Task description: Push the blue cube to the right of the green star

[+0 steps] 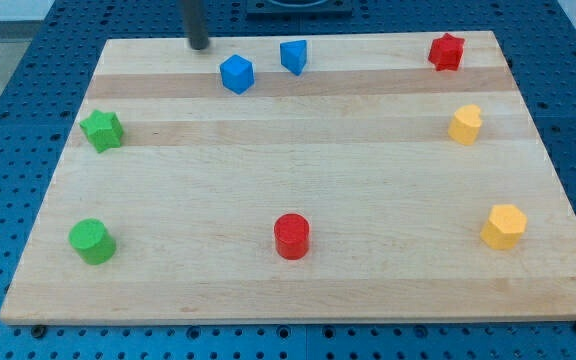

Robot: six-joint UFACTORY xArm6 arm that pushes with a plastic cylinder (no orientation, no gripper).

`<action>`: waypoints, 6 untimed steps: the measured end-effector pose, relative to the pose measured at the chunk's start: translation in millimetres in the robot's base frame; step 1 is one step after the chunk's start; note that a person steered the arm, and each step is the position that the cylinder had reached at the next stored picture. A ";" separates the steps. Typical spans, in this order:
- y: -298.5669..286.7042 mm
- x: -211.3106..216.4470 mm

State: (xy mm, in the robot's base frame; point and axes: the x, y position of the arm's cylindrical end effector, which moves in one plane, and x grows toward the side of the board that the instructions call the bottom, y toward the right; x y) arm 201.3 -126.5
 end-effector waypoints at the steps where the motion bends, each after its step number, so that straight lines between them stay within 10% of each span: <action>1: 4.9 1.9; 6: 34.4 138.3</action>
